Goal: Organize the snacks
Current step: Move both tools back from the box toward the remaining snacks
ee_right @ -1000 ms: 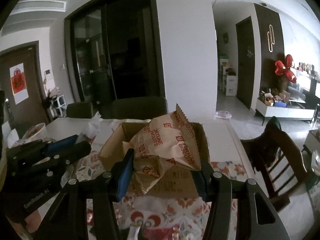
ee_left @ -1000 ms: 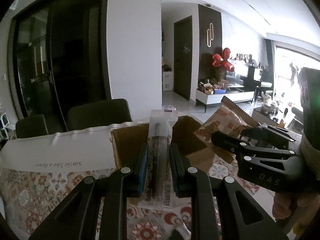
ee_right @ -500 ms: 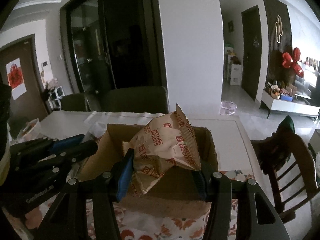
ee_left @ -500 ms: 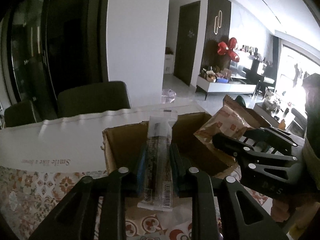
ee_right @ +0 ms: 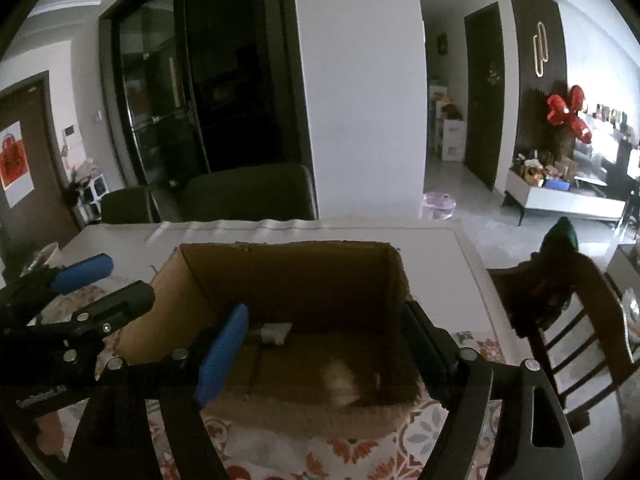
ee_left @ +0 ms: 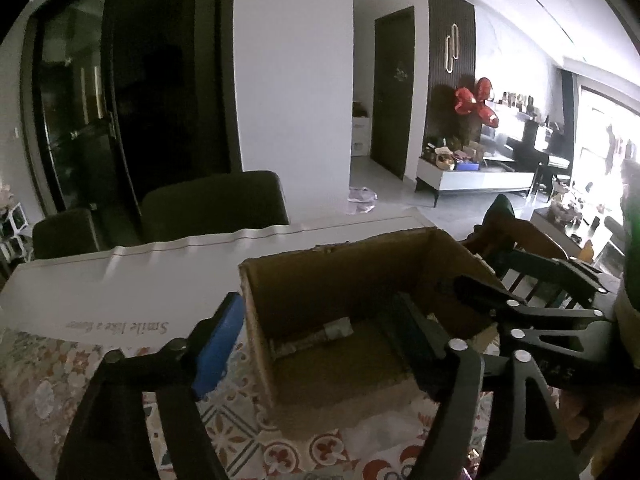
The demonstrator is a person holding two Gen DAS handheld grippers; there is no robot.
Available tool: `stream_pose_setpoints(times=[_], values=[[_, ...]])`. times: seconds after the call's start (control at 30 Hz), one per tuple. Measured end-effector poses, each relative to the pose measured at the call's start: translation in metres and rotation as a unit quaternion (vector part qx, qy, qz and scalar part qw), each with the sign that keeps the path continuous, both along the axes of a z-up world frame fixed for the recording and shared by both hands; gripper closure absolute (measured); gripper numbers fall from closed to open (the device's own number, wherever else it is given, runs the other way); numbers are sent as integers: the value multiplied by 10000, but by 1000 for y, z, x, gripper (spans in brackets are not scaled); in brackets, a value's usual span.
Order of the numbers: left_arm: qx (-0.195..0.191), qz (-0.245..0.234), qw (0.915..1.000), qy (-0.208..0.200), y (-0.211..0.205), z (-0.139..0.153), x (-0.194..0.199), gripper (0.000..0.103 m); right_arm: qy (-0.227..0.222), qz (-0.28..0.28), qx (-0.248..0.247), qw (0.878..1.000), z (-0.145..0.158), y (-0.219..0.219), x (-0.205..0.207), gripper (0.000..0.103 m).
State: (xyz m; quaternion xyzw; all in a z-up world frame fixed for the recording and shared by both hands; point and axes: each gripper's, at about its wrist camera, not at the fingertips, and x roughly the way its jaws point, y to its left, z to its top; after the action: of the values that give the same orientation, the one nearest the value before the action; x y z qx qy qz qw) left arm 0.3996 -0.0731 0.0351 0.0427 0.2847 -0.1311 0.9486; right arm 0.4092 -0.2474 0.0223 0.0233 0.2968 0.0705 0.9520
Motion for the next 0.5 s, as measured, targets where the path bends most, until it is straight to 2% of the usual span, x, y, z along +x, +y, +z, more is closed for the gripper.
stream_pose_setpoints(times=[0.2, 0.5], values=[[-91, -9, 9999, -110, 9, 9, -32, 25, -371, -69, -148, 9992, 15, 5, -33, 24], [-69, -149, 9989, -439, 10, 28, -88, 25, -600, -80, -38, 9982, 29, 5, -84, 24]])
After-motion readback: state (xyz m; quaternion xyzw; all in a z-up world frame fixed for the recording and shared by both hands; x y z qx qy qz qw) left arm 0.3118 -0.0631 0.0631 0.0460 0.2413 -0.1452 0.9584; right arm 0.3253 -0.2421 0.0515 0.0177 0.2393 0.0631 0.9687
